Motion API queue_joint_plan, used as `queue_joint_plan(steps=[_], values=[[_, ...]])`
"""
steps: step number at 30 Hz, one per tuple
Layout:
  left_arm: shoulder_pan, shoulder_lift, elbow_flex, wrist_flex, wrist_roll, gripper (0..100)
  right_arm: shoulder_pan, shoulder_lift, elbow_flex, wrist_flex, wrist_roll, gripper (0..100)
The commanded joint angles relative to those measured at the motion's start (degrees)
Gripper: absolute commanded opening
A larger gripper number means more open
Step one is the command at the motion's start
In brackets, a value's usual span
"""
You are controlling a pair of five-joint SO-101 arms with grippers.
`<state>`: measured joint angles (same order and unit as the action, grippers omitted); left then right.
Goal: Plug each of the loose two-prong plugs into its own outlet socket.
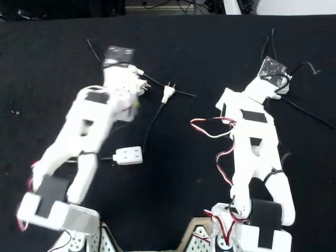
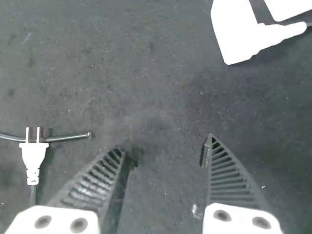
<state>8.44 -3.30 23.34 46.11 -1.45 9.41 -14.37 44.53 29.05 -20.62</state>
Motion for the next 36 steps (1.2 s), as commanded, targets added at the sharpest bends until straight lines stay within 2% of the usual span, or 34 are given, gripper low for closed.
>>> queue_joint_plan(steps=[1,11,22,24,26,32,36], values=[[8.4,8.88,-9.98,3.08,0.62,19,1.23,-2.86,-1.19,-1.58,-0.26,20.8],[8.04,13.8,-8.75,2.99,0.26,19,1.23,-2.86,-1.19,-1.67,-0.26,20.8],[12.62,14.33,-4.62,3.25,0.18,18,1.23,-2.86,-1.19,-1.58,-0.26,20.8],[13.23,14.33,-4.26,3.34,0.35,13,1.23,-2.86,-1.19,-1.58,-0.26,20.8],[13.49,14.33,-3.74,3.16,0.53,3,1.23,-2.86,-1.19,-1.58,-0.26,20.8],[16.75,13.27,-3.21,3.96,0.18,3,1.23,-2.77,-1.19,-1.58,-0.26,20.8],[20.44,7.74,-3.91,9.76,-1.23,3,1.23,-2.77,-1.19,-1.58,-0.26,20.8]])
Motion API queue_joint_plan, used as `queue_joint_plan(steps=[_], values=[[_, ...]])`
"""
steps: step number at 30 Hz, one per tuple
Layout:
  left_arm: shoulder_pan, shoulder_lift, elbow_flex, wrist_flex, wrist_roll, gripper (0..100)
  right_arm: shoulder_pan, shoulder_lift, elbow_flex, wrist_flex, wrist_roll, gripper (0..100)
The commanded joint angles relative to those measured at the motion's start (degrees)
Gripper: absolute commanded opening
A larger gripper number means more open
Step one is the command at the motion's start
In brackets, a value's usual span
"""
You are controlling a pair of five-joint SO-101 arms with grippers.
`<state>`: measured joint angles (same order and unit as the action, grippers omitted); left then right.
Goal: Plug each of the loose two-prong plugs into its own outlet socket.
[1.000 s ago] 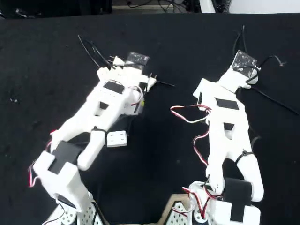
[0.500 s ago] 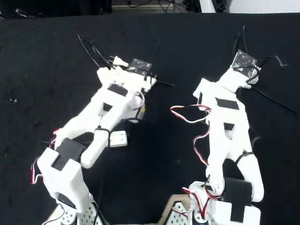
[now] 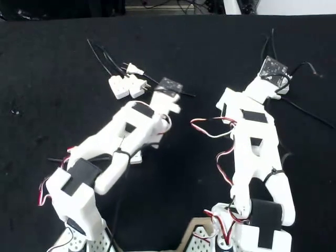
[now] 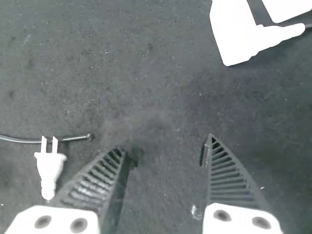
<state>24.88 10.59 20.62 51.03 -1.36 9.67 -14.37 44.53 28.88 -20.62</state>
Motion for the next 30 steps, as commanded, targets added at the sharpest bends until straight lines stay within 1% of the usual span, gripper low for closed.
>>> queue_joint_plan(steps=[1,4,8,11,15,17,19,21,23,26,28,30], values=[[4.88,-8.26,-0.92,6.59,-2.46,3,0.97,-2.77,-1.19,-1.41,-0.35,20.8],[6.29,-14.59,1.89,9.93,-4.57,3,1.05,-2.77,-1.19,-1.41,-0.62,20.8],[6.11,-22.15,9.27,12.4,-7.03,3,1.14,-2.77,-1.19,-1.32,-0.7,20.8],[6.46,-26.46,17.27,11.69,-8.62,3,1.05,-2.77,-1.19,-1.49,-0.7,20.8],[9.01,-31.74,25.36,9.41,-9.05,4,1.05,-2.77,-1.19,-1.49,-0.7,20.8],[11.12,-34.99,27.91,9.41,-8.79,9,1.05,-2.77,-1.19,-1.49,-0.7,20.8],[12.79,-38.15,30.46,9.49,-8.79,18,1.05,-2.77,-1.19,-1.49,-0.7,20.8],[12.88,-41.58,32.66,9.49,-8.97,23,1.05,-2.77,-1.19,-1.49,-0.7,20.8],[11.47,-45.19,33.89,9.67,-9.14,23,1.05,-2.77,-1.19,-1.49,-0.7,20.8],[6.99,-51.78,33.01,13.36,-9.93,22,0.97,-2.77,-1.1,-1.49,-0.7,20.8],[2.33,-56.7,31.78,16.09,-12.4,22,0.97,-2.77,-1.1,-1.49,-0.7,20.8],[-4.53,-61.98,32.04,16.62,-14.07,22,0.97,-2.77,-0.57,-1.67,-0.7,20.8]])
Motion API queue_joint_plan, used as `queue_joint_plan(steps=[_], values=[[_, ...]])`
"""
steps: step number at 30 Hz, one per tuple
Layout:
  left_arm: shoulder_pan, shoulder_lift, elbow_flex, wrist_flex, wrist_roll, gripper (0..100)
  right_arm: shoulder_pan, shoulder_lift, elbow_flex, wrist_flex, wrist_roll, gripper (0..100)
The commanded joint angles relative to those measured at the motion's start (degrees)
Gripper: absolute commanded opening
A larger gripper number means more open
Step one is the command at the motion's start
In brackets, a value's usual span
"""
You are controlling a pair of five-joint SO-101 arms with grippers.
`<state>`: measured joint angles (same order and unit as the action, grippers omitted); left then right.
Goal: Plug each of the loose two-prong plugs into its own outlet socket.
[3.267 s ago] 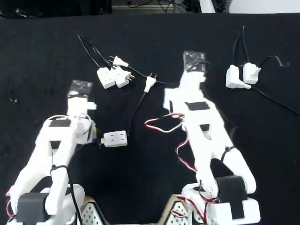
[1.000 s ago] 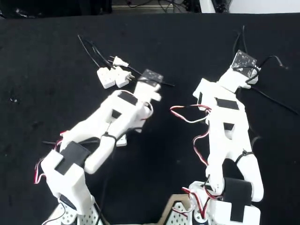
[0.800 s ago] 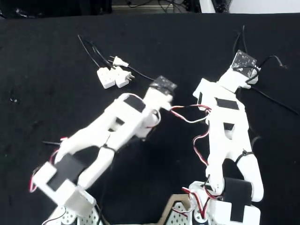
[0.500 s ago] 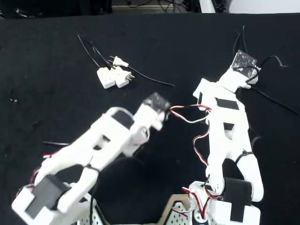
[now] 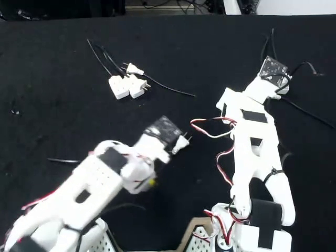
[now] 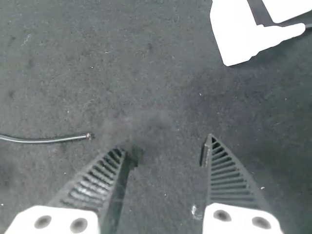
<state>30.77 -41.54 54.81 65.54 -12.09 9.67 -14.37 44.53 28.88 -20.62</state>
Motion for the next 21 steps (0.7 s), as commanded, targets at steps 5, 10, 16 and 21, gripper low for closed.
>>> queue_joint_plan(steps=[5,10,16,21], values=[[-27.56,-20.04,7.34,-7.91,-3.25,22,-2.02,-3.3,-0.48,1.93,-0.7,20.8],[-35.74,-26.37,20.35,-19.52,4.48,22,-10.46,-5.76,-3.21,14.59,-0.7,20.8],[-38.29,-32.35,27.47,-24.62,12.84,22,-20.75,-7.34,-0.84,22.68,-3.34,20.8],[-38.29,-37.1,30.11,-24.26,12.84,22,-24.26,-7.34,4.88,18.55,-13.19,21.1]])
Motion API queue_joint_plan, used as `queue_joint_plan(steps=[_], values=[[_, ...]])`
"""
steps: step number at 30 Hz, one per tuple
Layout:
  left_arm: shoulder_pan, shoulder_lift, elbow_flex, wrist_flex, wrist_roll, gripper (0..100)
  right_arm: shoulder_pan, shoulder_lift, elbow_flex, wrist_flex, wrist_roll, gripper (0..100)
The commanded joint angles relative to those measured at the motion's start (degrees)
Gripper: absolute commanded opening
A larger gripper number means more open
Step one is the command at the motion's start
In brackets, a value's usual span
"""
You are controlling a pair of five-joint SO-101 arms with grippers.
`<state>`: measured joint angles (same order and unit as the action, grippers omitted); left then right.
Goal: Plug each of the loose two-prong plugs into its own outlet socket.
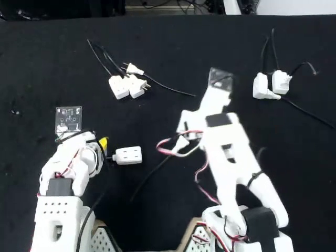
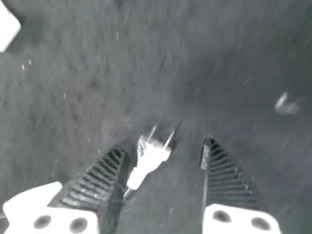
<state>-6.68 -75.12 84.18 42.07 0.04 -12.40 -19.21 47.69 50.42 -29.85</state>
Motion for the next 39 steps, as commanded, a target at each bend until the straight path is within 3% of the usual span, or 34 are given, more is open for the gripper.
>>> queue_joint_plan(steps=[1,7,11,16,29,39], values=[[-0.84,-4.31,1.36,-0.79,0.53,22,-2.99,-2.51,2.95,-4.04,-4.04,21.1],[-0.84,-9.14,3.65,-0.7,0.44,22,-10.64,-2.51,6.9,-4.92,-4.31,21.1],[-0.84,-11.34,4.7,-0.7,0.44,22,-12.04,-2.42,6.81,-5.45,-4.4,21.1],[-0.84,-11.96,5.05,-0.62,0.44,22,-9.85,-2.42,7.43,-10.64,-4.84,20.9],[-0.84,-12.13,5.05,-0.62,0.44,22,-8.35,-1.71,9.36,-10.99,-7.03,20.8],[-1.01,-12.13,4.44,1.85,0.35,22,-2.11,15.08,0.92,-10.37,-7.12,20.8]])
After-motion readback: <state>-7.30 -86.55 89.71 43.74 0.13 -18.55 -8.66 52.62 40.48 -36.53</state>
